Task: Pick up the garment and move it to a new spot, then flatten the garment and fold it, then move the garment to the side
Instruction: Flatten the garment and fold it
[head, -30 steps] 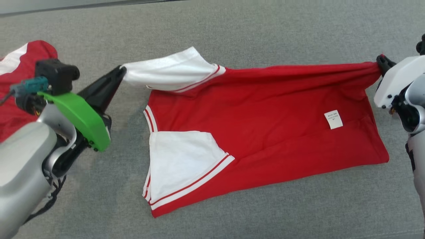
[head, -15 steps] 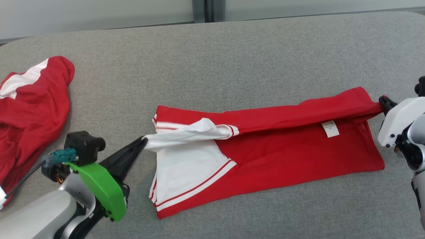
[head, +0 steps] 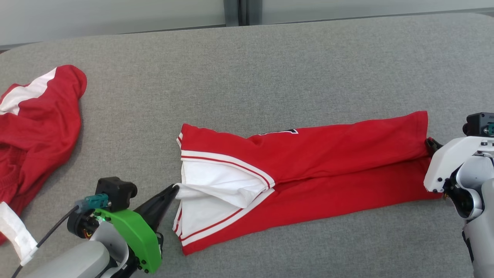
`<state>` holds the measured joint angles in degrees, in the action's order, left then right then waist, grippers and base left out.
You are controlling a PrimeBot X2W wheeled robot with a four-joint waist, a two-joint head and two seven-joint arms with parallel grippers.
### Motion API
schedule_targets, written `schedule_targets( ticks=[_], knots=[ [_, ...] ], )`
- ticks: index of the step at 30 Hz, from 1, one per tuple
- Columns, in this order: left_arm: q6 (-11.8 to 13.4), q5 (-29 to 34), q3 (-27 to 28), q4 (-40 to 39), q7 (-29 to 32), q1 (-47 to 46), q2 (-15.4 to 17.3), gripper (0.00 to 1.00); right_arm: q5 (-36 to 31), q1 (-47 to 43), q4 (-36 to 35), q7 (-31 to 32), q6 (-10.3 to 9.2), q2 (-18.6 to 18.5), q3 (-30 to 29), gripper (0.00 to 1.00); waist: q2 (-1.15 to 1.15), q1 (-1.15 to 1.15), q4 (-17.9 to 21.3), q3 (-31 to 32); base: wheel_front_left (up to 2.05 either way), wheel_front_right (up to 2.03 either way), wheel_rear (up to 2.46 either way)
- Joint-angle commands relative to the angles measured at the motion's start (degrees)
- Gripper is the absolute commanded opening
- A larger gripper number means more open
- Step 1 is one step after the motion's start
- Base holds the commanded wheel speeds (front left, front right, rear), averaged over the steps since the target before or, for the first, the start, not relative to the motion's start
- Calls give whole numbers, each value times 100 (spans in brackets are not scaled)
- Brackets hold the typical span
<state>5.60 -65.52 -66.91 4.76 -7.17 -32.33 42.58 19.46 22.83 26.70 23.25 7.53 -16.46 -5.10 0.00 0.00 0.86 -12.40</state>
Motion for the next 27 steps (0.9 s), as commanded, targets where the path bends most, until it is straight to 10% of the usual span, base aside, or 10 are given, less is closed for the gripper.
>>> schedule_targets(
  ticks=[1,9,14,27],
  knots=[
    [73,-56,57,59,-130,124,-30,100,-4,-86,-3,-75,-9,10,-46,100,0,0,38,79,0,0,0],
    [681,266,631,-101,-782,764,-187,100,26,-573,-483,-902,-9,-41,-101,100,0,0,125,506,0,0,0],
    [1142,1236,2162,-370,-801,1769,-878,100,166,-1109,-652,-1884,-9,122,-38,100,0,0,91,702,0,0,0],
    [331,4083,4964,-886,-804,3822,-2915,100,493,-1868,-227,-3705,-9,341,625,100,0,0,6,1194,0,0,0]
  ],
)
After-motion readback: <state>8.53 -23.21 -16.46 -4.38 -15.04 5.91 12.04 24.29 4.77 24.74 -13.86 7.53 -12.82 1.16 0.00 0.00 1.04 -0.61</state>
